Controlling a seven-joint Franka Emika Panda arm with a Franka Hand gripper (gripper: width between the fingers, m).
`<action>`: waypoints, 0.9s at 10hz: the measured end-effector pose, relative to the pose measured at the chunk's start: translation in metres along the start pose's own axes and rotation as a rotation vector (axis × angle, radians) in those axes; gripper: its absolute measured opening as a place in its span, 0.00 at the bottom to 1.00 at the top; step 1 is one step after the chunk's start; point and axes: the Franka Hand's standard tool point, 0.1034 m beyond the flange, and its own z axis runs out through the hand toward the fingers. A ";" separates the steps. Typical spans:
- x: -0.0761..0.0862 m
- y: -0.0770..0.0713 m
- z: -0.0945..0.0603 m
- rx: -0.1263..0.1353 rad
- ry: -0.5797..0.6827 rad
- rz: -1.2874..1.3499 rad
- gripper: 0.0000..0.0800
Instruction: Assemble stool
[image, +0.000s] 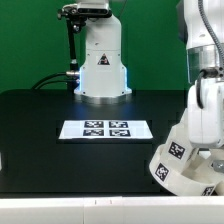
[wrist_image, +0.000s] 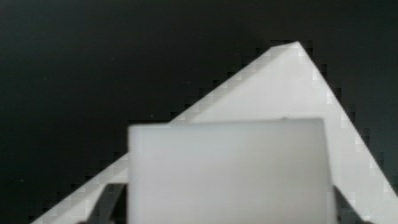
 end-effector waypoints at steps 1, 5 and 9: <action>0.000 0.000 0.000 0.000 0.000 -0.045 0.41; 0.000 0.000 0.000 0.000 0.002 -0.053 0.79; -0.013 -0.009 -0.055 0.019 -0.075 -0.169 0.81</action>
Offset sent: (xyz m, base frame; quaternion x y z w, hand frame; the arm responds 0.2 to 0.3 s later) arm 0.0000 0.0000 0.0000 0.0000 0.0000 0.0000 1.0000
